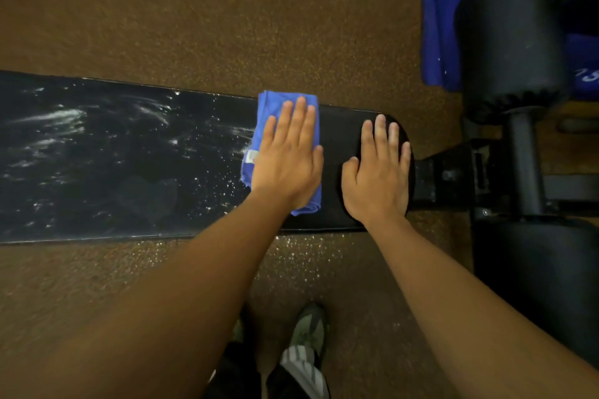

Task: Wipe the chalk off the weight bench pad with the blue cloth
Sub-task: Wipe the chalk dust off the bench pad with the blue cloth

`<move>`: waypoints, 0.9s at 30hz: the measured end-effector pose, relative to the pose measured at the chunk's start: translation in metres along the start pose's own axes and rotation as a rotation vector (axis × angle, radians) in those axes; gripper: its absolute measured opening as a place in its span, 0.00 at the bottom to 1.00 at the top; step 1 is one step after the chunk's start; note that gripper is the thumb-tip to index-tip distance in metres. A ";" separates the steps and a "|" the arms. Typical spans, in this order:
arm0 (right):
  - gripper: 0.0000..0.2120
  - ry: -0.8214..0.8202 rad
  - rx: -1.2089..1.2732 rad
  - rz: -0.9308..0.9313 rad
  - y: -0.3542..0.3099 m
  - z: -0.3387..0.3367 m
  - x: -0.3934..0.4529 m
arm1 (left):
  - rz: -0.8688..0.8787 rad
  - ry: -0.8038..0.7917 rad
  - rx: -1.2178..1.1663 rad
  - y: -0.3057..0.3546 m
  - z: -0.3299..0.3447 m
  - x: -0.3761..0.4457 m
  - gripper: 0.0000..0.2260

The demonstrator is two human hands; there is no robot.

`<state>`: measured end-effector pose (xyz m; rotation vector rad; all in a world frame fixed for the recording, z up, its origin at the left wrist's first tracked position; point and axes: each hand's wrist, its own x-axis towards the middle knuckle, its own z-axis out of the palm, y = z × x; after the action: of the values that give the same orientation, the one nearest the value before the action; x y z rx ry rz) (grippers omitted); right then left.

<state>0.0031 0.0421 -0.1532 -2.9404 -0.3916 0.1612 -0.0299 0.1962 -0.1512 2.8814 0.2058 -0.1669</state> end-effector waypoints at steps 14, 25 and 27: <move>0.32 -0.005 -0.075 -0.007 -0.003 0.002 -0.001 | 0.146 -0.074 0.018 0.024 0.005 -0.010 0.29; 0.30 0.009 -0.059 0.018 -0.005 0.001 -0.002 | -0.156 0.003 -0.051 -0.021 -0.004 -0.051 0.29; 0.30 0.007 -0.064 0.019 -0.006 0.002 -0.002 | -0.138 -0.043 -0.057 0.007 0.004 -0.077 0.29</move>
<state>-0.0007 0.0475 -0.1542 -3.0076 -0.3753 0.1429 -0.1049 0.1792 -0.1432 2.8040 0.3948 -0.2433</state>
